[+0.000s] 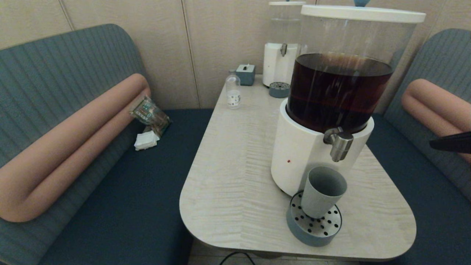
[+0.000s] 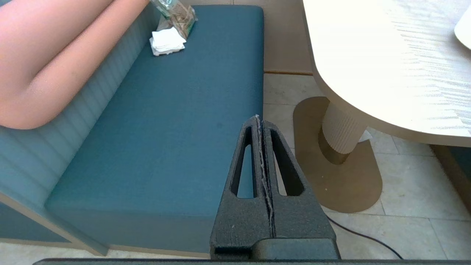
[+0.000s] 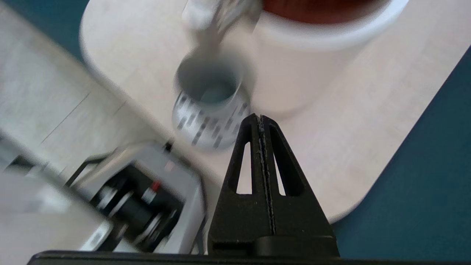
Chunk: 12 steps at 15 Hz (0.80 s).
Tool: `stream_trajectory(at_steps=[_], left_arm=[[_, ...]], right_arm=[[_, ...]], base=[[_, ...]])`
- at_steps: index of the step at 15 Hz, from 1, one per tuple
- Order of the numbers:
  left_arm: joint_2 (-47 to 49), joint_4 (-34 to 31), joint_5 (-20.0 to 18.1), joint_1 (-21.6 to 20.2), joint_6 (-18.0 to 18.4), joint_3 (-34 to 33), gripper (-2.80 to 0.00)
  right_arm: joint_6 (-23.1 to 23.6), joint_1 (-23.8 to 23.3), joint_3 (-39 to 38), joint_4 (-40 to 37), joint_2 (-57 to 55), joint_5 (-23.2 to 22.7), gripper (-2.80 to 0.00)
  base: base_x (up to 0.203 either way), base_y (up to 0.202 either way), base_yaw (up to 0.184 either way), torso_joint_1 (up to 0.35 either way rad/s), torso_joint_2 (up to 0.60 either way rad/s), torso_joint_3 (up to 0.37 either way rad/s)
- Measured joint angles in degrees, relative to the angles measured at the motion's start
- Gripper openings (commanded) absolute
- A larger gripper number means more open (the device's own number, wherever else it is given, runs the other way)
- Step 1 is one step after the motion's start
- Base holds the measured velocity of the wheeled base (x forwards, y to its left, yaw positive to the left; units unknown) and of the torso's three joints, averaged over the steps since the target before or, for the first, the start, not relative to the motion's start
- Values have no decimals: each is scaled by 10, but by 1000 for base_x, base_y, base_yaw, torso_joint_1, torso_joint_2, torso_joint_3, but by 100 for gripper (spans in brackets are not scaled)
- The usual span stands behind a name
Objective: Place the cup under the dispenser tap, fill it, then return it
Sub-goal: Turn on the faucet
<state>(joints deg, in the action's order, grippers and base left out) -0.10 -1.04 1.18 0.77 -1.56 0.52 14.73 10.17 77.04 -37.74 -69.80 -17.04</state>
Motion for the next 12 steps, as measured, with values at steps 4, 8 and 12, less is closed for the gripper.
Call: stream_trajectory(at_steps=[4, 8, 12], left_arm=[[0, 0, 0, 0, 0, 0, -280], [0, 0, 0, 0, 0, 0, -280], [0, 0, 0, 0, 0, 0, -280]], right_arm=[[-34, 29, 11, 74, -81, 66, -280], [-127, 100, 79, 62, -155, 166, -280], [-133, 142, 113, 47, -184, 173, -280]], base=[[0, 0, 0, 0, 0, 0], [0, 0, 0, 0, 0, 0], [0, 0, 0, 0, 0, 0]])
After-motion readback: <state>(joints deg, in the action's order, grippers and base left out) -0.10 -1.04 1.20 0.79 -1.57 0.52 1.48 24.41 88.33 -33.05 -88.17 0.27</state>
